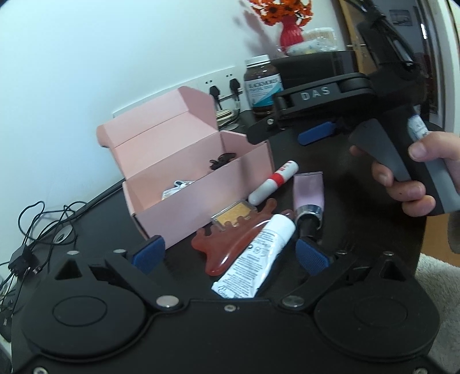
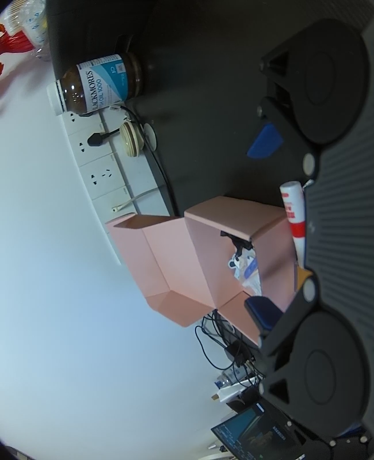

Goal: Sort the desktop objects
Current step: 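Lower the left gripper around the white tube and close it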

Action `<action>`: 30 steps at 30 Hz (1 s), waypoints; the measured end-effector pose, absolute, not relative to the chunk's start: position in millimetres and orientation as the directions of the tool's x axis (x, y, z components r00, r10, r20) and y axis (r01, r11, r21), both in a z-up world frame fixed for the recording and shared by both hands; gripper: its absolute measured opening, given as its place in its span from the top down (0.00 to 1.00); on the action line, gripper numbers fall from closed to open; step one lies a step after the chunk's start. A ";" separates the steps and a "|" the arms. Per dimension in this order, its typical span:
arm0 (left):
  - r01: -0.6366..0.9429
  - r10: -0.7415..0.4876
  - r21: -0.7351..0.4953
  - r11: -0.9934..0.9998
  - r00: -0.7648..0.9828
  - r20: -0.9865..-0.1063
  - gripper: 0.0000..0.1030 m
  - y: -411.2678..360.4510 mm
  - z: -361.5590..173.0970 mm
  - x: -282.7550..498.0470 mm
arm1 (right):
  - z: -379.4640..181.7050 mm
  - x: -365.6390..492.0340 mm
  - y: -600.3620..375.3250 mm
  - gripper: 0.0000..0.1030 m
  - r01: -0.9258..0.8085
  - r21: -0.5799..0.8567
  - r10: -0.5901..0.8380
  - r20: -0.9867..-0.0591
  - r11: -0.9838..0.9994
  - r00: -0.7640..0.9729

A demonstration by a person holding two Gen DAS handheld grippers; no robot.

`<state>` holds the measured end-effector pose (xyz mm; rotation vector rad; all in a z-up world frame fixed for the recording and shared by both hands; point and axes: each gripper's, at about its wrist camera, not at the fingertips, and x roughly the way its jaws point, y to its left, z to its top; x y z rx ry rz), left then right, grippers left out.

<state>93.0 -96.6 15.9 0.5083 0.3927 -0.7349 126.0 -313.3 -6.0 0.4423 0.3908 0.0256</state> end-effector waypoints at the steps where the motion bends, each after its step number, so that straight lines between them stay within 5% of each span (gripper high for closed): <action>1: 0.720 -0.534 0.298 0.626 0.675 -0.509 0.13 -97.7 15.6 92.7 | -6.2 125.9 -313.6 0.01 0.059 0.423 0.109 -0.362 0.904 0.926; 3: 0.729 -0.538 0.298 0.616 0.666 -0.517 0.25 -100.3 14.7 92.4 | -6.5 125.5 -314.1 0.01 0.058 0.427 0.111 -0.360 0.903 0.926; 7: 0.740 -0.539 0.309 0.598 0.656 -0.528 0.28 -105.7 12.4 93.2 | -6.7 125.1 -315.3 0.01 0.058 0.433 0.113 -0.358 0.900 0.927; 13: 0.776 -0.551 0.299 0.555 0.613 -0.567 0.62 -110.7 8.6 98.1 | -6.9 125.1 -316.8 0.01 0.057 0.441 0.116 -0.357 0.896 0.927; 30: 0.806 -0.567 0.290 0.517 0.576 -0.590 0.62 -116.9 6.6 90.5 | -7.8 124.5 -321.0 0.01 0.052 0.463 0.130 -0.352 0.885 0.927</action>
